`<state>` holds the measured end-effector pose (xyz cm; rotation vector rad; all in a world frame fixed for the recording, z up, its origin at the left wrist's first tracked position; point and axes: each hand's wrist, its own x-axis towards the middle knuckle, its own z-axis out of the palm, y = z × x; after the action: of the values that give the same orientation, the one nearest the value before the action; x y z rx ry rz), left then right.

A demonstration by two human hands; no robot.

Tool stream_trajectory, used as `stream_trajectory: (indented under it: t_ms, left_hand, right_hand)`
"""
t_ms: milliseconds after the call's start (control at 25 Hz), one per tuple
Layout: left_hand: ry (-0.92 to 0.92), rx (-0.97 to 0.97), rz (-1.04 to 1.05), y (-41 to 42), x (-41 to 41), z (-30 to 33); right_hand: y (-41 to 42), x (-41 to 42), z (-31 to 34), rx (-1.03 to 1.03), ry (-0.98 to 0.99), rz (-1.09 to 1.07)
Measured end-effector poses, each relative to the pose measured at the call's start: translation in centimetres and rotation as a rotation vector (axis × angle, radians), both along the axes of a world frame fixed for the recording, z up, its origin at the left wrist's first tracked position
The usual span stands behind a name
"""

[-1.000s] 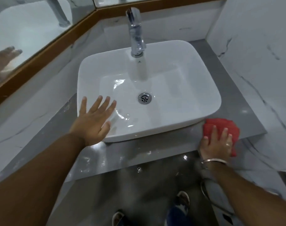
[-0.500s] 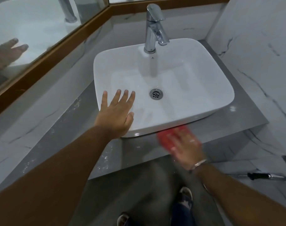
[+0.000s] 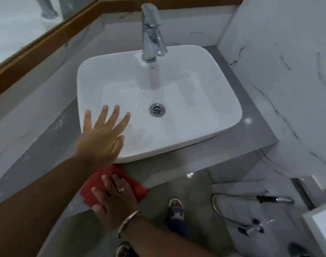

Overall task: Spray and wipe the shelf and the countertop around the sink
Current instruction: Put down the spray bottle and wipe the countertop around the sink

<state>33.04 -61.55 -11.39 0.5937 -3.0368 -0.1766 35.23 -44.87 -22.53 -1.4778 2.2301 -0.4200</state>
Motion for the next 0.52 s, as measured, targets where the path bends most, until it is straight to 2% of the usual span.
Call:
stream_trajectory:
  t_ms: [80, 120, 240, 320, 360, 400, 440, 520]
  left_hand:
    - [-0.029, 0.010, 0.019, 0.2, -0.3, 0.4]
    - [-0.044, 0.009, 0.025, 0.3, -0.3, 0.6]
    - [-0.079, 0.031, 0.015, 0.4, -0.3, 0.9]
    - [-0.083, 0.045, 0.019, 0.3, -0.4, 0.9]
    - [-0.092, 0.043, 0.029, 0.3, -0.5, 0.9]
    - [-0.105, 0.031, 0.039, 0.4, -0.5, 0.9]
    - [-0.115, 0.022, 0.044, 0.4, -0.4, 0.7]
    - [-0.122, 0.020, 0.042, 0.0, -0.3, 0.5]
  right_hand:
    - [3.4, -3.1, -0.6, -0.017, -0.007, 0.301]
    - [5.7, -6.4, 0.1, 0.030, 0.032, 0.340]
    - [13.0, -23.3, 1.0, -0.093, 0.397, 0.160]
    - [17.7, -35.0, 2.1, 0.149, 0.483, -0.093]
    - [19.2, -39.4, 2.3, 0.240, 0.396, -0.336]
    - [20.1, -42.0, 2.2, 0.232, 0.284, -0.586]
    - [19.9, -42.5, 2.1, 0.200, 0.241, -0.778]
    - [17.2, -38.0, 1.7, 0.206, 0.291, -0.871]
